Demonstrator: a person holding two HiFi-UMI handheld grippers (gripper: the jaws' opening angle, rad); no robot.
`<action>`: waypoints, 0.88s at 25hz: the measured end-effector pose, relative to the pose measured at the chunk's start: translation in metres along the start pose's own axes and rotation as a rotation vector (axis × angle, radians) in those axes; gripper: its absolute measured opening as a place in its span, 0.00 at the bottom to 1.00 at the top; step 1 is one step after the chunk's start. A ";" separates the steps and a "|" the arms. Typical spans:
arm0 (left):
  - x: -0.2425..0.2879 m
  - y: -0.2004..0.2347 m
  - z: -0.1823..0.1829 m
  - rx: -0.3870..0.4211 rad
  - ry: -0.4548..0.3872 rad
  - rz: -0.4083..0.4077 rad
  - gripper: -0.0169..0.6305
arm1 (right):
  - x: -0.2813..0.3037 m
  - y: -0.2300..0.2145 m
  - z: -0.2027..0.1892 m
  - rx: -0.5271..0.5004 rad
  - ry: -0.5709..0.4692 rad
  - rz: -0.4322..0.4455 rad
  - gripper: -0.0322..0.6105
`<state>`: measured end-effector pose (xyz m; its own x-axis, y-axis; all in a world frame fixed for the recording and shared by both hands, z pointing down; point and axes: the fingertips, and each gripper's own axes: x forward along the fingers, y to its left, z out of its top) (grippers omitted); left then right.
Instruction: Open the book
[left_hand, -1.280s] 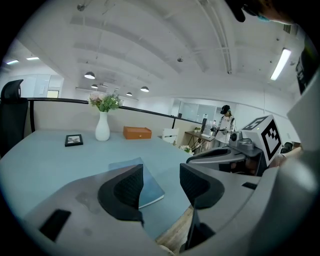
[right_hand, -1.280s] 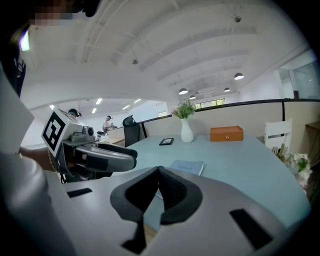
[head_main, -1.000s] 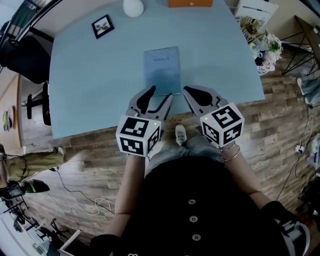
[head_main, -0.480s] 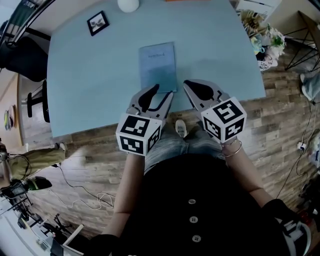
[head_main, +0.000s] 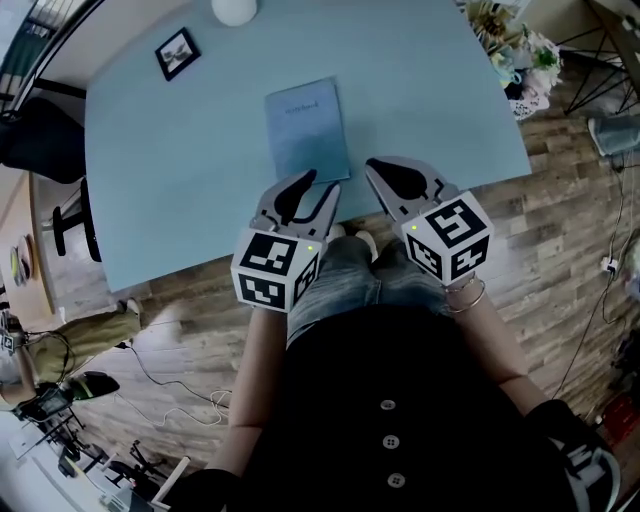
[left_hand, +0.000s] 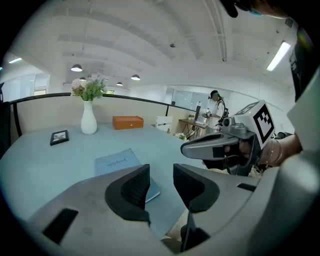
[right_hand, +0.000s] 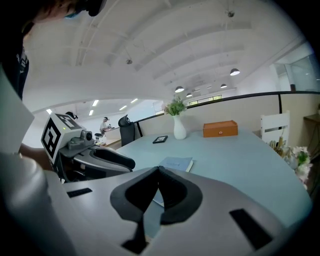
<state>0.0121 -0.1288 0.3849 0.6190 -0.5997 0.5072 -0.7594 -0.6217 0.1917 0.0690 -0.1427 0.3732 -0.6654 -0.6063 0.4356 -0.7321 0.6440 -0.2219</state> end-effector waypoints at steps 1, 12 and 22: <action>0.000 0.000 -0.001 0.014 0.011 -0.009 0.23 | 0.000 -0.001 0.000 0.006 -0.002 -0.009 0.05; 0.005 0.003 -0.006 0.143 0.092 -0.060 0.23 | 0.002 -0.004 0.005 0.066 -0.035 -0.059 0.05; 0.016 0.002 -0.012 0.232 0.148 -0.093 0.23 | -0.009 -0.011 -0.001 0.124 -0.069 -0.122 0.05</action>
<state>0.0183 -0.1339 0.4035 0.6347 -0.4653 0.6170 -0.6242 -0.7794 0.0543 0.0835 -0.1439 0.3726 -0.5755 -0.7101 0.4057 -0.8178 0.5035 -0.2789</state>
